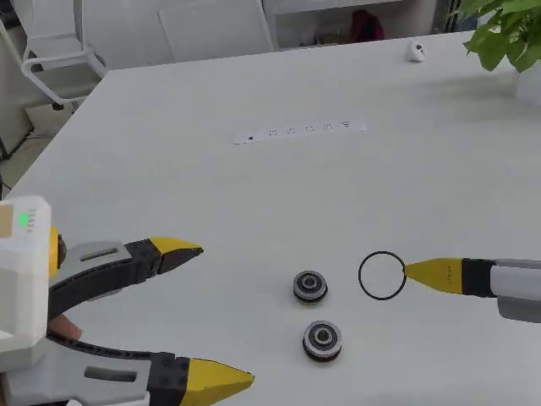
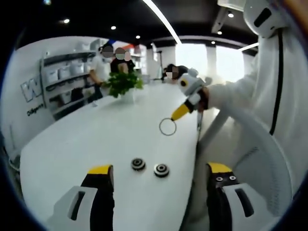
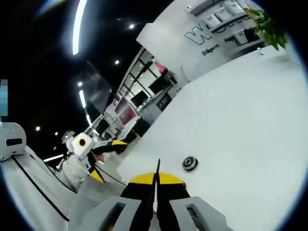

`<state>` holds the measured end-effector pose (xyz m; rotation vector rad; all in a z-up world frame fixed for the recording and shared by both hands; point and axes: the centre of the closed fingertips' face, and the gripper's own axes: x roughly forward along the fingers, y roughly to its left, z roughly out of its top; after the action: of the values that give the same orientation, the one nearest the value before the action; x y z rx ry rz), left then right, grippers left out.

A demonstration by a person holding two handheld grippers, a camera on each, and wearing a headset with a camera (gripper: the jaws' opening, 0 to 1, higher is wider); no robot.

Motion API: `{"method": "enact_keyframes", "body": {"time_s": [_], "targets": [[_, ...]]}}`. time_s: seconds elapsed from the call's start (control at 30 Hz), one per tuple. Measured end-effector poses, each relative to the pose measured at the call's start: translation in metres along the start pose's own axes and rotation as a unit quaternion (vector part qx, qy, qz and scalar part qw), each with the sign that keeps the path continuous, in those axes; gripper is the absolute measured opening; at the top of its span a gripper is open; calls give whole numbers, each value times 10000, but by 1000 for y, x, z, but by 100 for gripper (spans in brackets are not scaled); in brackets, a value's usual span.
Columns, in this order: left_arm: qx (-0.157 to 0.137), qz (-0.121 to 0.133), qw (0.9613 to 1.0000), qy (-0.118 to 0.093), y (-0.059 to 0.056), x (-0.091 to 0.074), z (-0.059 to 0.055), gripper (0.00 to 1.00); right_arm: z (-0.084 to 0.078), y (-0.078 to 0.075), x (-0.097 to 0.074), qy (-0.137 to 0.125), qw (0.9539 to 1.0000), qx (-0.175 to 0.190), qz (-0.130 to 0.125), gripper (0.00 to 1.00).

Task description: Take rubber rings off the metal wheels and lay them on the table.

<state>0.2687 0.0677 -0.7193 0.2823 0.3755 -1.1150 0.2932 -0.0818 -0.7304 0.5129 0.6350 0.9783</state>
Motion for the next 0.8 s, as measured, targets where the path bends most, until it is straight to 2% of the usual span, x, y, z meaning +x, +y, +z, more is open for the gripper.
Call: {"method": "enact_keyframes", "body": {"time_s": [0.1, 0.3, 0.43, 0.57, 0.7, 0.8], "targets": [[-89, 70, 9999, -32, 2, -11, -5, 85, -3, 5, -2, -10, 10000, 58, -29, 0], [-254, 263, 9993, 4, 11, -28, -17, 87, -10, 16, -1, 103, 9999, 37, -93, 0], [-343, 391, 9986, -18, 15, -36, -25, 87, -7, 21, -1, 152, 9998, -17, -115, 0], [-395, 442, 9982, -15, 15, -41, -34, 87, -2, 27, 1, 149, 9998, -65, -92, 0], [-455, 365, 9983, -7, 8, -43, -42, 87, 2, 29, 5, 169, 9997, -132, -139, 0], [-529, 376, 9979, -16, 9, -46, -46, 87, 6, 34, 9, 160, 9997, -155, -110, 0]]}}
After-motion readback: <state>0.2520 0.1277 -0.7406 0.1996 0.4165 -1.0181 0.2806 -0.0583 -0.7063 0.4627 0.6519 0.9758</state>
